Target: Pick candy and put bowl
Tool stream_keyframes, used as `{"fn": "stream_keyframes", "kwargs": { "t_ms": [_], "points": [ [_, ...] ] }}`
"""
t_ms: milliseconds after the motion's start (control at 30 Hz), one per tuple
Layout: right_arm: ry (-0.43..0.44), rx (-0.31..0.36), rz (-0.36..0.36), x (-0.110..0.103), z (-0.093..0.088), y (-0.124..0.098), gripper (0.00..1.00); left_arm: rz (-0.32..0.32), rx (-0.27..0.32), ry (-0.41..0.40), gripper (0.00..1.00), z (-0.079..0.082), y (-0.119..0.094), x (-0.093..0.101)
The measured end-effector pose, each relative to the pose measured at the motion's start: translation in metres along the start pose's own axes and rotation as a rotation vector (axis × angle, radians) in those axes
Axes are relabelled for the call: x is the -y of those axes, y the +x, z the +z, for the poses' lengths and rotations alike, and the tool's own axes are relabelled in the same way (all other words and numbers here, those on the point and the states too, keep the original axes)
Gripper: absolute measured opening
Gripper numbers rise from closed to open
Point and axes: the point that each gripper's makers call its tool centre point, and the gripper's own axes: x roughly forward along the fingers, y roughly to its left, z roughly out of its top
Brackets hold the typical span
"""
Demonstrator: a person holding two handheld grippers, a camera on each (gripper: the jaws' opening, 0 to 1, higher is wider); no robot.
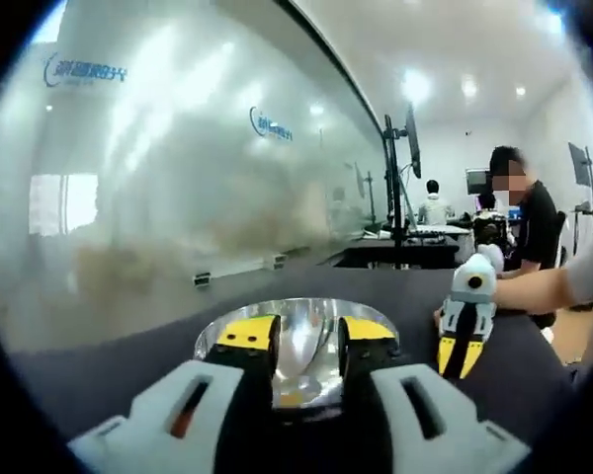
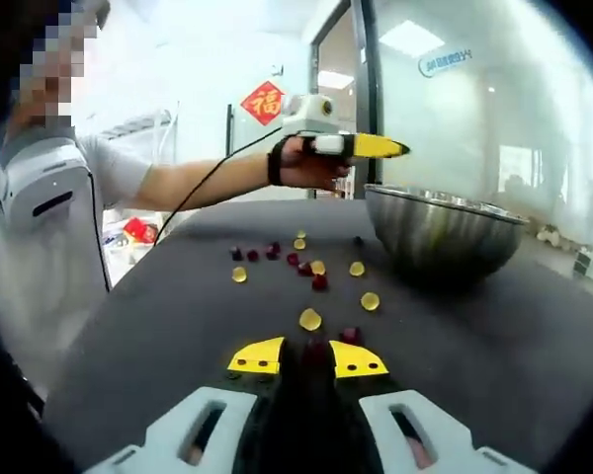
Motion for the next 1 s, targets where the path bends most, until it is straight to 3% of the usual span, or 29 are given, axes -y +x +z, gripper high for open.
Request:
{"fn": "stream_keyframes", "kwargs": {
  "t_ms": [167, 267, 333, 433, 533, 633, 733, 867, 1000],
  "points": [
    [-0.026, -0.004, -0.015, 0.004, 0.0, 0.001, 0.04, -0.006, 0.023, 0.056, 0.17, -0.004, -0.054, 0.02],
    [-0.026, -0.003, -0.018, 0.004, 0.0, 0.001, 0.04, 0.004, -0.005, 0.076, 0.18, -0.019, -0.079, 0.033],
    [-0.026, -0.002, -0.019, 0.004, 0.0, 0.001, 0.03, -0.034, -0.07, 0.141, 0.21, -0.041, -0.094, 0.045],
    [-0.021, -0.001, -0.022, 0.003, 0.0, 0.001, 0.03, -0.101, -0.165, 0.158, 0.3, -0.075, -0.108, 0.054],
    [-0.016, 0.002, -0.025, 0.003, 0.0, 0.001, 0.03, -0.053, -0.212, 0.122, 0.28, -0.101, -0.115, 0.036],
    [-0.004, 0.005, -0.025, 0.004, 0.0, 0.0, 0.03, -0.023, -0.222, 0.073, 0.27, -0.114, -0.116, 0.02],
    [-0.001, 0.007, -0.027, 0.003, 0.0, 0.001, 0.03, 0.023, -0.293, 0.109, 0.26, -0.13, -0.117, 0.005],
    [0.008, 0.007, -0.026, 0.003, -0.001, 0.0, 0.03, -0.008, -0.327, 0.112, 0.22, -0.139, -0.109, 0.015],
    [0.002, 0.006, -0.028, 0.003, -0.001, 0.0, 0.03, 0.003, -0.323, 0.072, 0.17, -0.14, -0.106, 0.013]
  ]
}}
